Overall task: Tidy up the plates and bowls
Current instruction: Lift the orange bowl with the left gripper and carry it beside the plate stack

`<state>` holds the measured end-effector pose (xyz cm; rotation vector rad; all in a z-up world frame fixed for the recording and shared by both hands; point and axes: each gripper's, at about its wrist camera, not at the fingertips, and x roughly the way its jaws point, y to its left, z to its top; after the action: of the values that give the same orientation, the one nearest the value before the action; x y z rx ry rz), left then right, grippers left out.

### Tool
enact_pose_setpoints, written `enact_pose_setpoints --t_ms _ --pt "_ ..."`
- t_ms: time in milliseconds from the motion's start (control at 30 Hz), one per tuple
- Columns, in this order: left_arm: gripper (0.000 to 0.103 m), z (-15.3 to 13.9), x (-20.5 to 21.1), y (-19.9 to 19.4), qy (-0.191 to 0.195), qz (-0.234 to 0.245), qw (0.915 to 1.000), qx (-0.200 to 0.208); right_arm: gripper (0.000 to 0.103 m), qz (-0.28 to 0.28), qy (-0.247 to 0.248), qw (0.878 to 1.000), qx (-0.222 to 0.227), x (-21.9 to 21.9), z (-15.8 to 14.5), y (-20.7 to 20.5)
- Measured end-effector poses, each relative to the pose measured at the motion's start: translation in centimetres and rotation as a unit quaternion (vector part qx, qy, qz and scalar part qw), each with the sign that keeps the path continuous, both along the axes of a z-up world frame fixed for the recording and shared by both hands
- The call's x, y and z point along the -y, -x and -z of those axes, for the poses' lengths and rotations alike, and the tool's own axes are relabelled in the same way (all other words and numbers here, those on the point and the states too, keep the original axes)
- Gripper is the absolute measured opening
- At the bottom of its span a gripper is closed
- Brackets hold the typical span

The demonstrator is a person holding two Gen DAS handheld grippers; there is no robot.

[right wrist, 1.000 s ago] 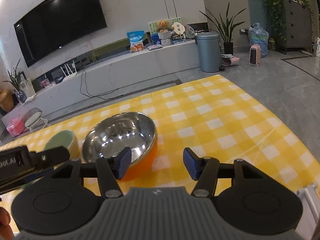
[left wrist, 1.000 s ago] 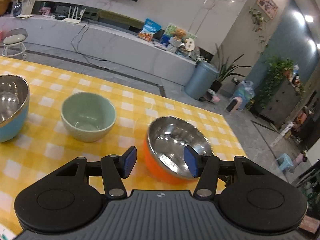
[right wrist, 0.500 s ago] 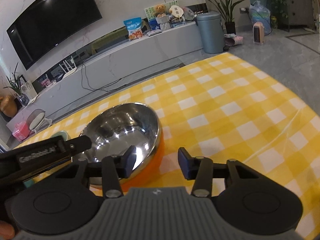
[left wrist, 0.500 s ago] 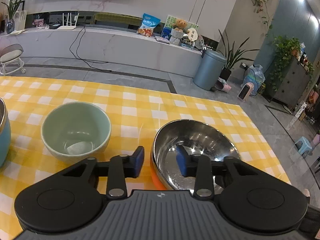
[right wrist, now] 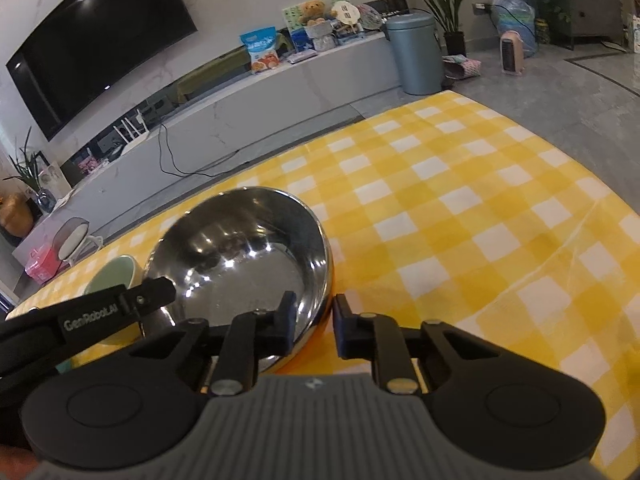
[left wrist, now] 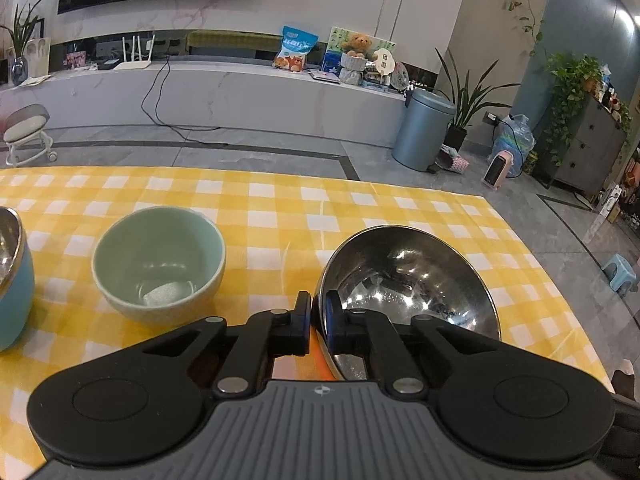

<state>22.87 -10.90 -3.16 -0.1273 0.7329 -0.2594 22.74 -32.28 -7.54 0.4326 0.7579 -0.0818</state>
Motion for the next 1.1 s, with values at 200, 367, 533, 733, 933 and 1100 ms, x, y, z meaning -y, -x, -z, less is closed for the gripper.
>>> enact_pose_setpoints --t_ms 200,367,533,733,933,1100 --pt "0.007 -1.2 -1.0 1.7 0.001 -0.007 0.9999 -0.008 0.013 -0.01 -0.016 1.0 -0.01 -0.1 -1.0 1.5" --pt "0.007 -2.2 -2.1 4.1 0.001 -0.019 0.9996 -0.019 0.013 -0.033 -0.025 0.999 -0.019 -0.6 -2.3 3.6" --pt "0.008 -2.9 -3.6 6.8 0.016 -0.029 0.9987 -0.039 0.013 -0.055 -0.046 0.997 -0.033 -0.7 -3.5 6.4" --pt "0.008 -3.8 -5.4 9.8 0.023 -0.042 0.9978 -0.047 0.012 -0.075 -0.054 0.995 -0.033 -1.5 -4.7 9.5" --pt "0.008 -3.3 -7.0 12.7 0.028 -0.047 0.9962 -0.067 0.012 -0.093 -0.058 0.993 -0.046 -2.8 -4.8 12.7" --pt "0.007 -2.7 -8.2 14.5 0.044 -0.054 0.9923 -0.102 0.012 -0.102 -0.052 0.992 -0.055 -3.4 -4.8 15.3"
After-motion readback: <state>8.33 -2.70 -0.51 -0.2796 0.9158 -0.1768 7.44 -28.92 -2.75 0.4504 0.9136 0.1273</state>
